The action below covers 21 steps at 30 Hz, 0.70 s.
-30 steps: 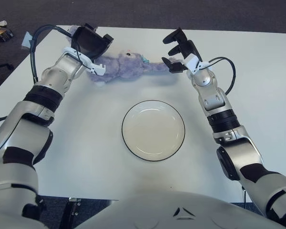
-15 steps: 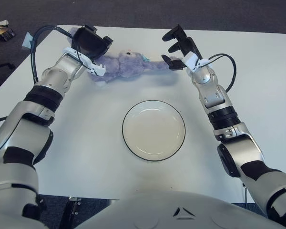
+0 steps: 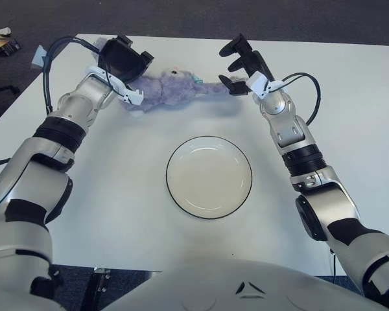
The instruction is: Put the doll into the plate.
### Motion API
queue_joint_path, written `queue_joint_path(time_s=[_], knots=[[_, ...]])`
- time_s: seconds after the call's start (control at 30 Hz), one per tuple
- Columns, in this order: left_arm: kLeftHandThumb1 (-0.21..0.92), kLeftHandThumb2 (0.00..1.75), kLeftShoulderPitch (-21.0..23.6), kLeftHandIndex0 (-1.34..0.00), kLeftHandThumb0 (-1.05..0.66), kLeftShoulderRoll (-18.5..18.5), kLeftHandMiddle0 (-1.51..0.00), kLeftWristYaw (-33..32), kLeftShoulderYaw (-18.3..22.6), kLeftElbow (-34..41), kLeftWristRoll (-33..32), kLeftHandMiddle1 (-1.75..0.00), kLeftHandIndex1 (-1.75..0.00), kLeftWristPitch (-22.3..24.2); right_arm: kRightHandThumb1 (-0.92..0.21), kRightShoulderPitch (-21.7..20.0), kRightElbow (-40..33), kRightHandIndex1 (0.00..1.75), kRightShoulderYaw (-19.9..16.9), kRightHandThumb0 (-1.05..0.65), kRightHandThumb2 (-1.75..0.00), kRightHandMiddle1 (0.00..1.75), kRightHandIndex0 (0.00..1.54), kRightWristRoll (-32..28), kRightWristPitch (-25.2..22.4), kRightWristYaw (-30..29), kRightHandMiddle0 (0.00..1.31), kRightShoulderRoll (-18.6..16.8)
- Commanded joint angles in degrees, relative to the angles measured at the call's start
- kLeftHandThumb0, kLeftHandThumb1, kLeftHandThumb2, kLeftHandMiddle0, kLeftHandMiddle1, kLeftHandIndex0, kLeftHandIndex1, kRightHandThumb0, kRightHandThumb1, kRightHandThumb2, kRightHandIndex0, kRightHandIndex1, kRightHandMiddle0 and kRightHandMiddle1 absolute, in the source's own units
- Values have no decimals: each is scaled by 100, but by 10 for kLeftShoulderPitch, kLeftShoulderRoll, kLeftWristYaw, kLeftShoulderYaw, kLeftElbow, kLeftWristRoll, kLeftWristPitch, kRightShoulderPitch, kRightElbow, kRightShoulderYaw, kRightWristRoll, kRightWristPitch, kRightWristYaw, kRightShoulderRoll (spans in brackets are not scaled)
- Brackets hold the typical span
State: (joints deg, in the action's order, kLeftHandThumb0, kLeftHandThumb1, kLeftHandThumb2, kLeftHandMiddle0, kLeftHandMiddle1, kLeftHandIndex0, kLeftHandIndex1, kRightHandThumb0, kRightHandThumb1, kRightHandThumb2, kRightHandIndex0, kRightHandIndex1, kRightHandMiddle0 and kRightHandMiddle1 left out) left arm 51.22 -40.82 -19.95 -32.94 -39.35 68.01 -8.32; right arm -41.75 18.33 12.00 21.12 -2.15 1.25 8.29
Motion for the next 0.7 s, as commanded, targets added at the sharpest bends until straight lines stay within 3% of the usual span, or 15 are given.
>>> queue_joint_path(time_s=[0.0,0.4,0.53,0.67], knots=[[1,152,7,-76,0,0,-91,-16,-6,-4,2,-131,-175,-10,-59,-15,7,119,0,-61,-86,133,23,4,-2,1,1,3],[6,149,-7,-78,0,-1,-81,-14,0,34,-5,-136,-175,-10,-58,-25,21,118,1,-59,-86,133,24,10,1,-3,1,5],[8,154,-12,-71,0,3,-71,-24,4,43,-9,-162,-172,-10,-58,-29,29,119,1,-58,-87,134,28,13,11,-10,1,7],[10,155,-16,-67,0,7,-67,-35,7,50,-13,-169,-174,-11,-58,-30,31,121,-1,-57,-87,134,32,12,11,-12,1,8]])
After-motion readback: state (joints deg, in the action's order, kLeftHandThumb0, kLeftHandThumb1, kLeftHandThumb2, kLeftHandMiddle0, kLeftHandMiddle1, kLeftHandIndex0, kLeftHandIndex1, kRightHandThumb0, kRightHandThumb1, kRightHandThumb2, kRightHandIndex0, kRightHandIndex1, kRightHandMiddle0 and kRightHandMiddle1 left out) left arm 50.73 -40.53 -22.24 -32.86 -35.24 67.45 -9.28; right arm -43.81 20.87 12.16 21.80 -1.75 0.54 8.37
